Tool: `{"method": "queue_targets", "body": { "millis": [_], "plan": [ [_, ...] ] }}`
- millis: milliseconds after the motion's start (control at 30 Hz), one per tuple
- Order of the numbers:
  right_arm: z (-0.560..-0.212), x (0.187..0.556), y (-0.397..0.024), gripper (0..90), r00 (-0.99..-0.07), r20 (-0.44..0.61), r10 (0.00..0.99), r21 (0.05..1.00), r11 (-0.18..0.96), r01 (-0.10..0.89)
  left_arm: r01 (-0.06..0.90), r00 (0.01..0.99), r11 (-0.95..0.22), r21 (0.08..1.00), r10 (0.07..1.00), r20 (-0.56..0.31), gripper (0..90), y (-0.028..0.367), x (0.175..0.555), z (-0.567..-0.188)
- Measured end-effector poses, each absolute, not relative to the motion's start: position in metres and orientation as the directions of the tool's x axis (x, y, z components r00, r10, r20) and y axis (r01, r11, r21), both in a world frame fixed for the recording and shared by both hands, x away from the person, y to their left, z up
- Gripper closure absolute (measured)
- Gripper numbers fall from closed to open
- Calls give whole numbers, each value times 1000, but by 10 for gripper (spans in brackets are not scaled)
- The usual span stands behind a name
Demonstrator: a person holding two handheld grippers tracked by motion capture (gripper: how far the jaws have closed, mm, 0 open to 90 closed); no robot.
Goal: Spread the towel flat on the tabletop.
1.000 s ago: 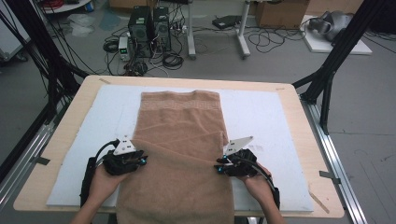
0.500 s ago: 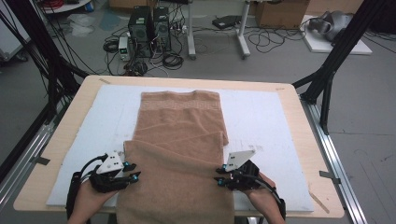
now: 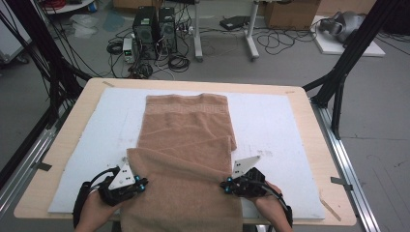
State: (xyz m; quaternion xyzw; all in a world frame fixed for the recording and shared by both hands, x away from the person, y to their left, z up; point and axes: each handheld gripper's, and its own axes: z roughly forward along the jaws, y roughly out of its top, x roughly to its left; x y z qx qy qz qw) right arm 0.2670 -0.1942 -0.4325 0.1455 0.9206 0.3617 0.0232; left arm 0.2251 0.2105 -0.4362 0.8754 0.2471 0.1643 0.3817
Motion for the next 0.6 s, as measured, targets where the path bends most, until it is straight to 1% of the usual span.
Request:
{"method": "queue_targets", "body": {
  "millis": [67,200,233,267,300,333,400,500,600],
  "plan": [
    [-423,257,-195,869,-961,68,267,681,692,240,296,838,-568,767,540,76,860,216,211,-423],
    [-395,224,-198,861,-971,86,221,708,673,216,273,866,-544,794,499,43,857,228,180,-393],
    [-387,215,-198,845,-976,82,203,721,664,199,270,874,-536,800,484,30,837,230,173,-386],
    [-379,207,-199,797,-978,84,189,737,649,189,265,876,-527,808,481,26,764,232,167,-380],
    [-373,203,-199,762,-978,90,187,758,624,189,255,872,-525,812,487,41,641,234,163,-376],
    [-368,200,-200,747,-979,85,185,771,611,182,251,870,-520,817,491,44,598,235,162,-374],
    [-363,203,-199,694,-977,10,213,761,633,146,247,860,-515,821,507,59,589,237,167,-375],
    [-372,222,-200,655,-964,-27,264,743,650,158,261,844,-509,820,533,62,585,237,184,-386],
    [-390,245,-199,622,-955,-60,292,716,679,163,287,833,-507,813,551,49,584,233,205,-404]
  ]
}}
